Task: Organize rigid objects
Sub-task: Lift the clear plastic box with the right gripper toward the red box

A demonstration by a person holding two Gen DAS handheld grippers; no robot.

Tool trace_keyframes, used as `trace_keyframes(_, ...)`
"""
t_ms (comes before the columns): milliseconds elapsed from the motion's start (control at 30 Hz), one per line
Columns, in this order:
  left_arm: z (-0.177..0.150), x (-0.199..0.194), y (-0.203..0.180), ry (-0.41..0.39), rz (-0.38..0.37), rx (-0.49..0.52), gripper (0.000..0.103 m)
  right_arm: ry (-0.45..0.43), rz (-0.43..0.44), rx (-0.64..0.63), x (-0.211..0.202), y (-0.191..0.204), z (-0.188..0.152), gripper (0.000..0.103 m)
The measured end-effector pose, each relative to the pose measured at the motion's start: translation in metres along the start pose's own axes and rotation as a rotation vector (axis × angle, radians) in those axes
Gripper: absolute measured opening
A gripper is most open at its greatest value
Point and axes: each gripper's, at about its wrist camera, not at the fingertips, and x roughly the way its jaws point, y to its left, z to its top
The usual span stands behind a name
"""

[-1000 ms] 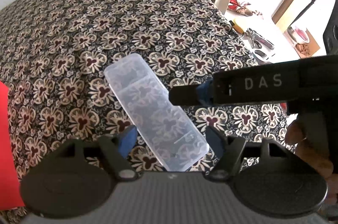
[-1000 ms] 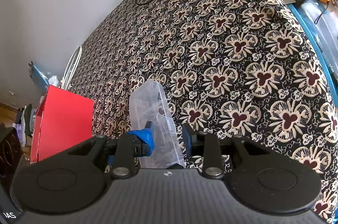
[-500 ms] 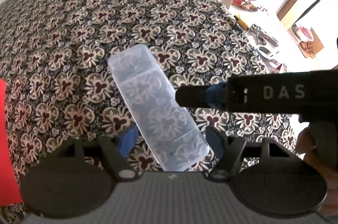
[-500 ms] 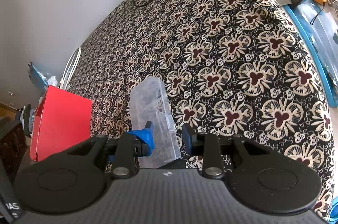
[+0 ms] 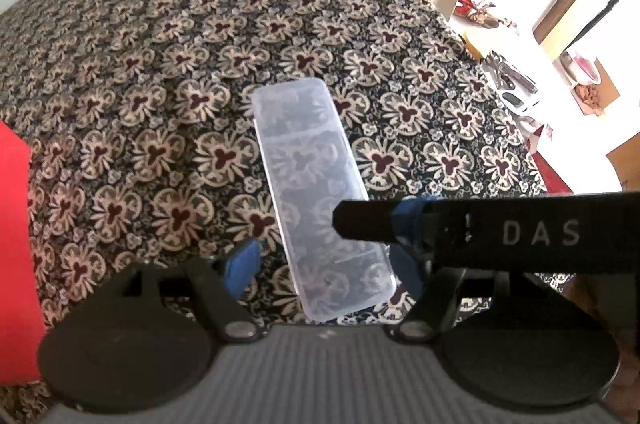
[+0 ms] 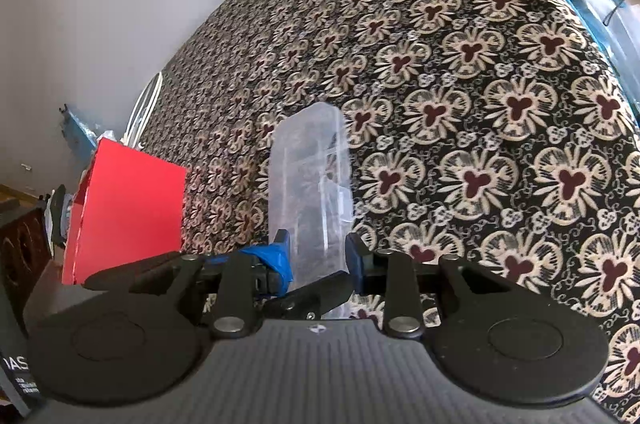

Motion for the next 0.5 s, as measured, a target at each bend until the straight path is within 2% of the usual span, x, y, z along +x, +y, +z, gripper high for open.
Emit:
trace_keyframes(333,0.007,-0.008,0.010,-0.066,-0.087,0.003,0.073,-0.063,-0.027,0.007,-0.008,-0.004,0.015,0.014)
trace_keyframes(500,0.015,0.005,0.014,-0.052,-0.076,-0.026,0.074,-0.063,-0.031,-0.006,0.001,-0.005,0.022,0.014)
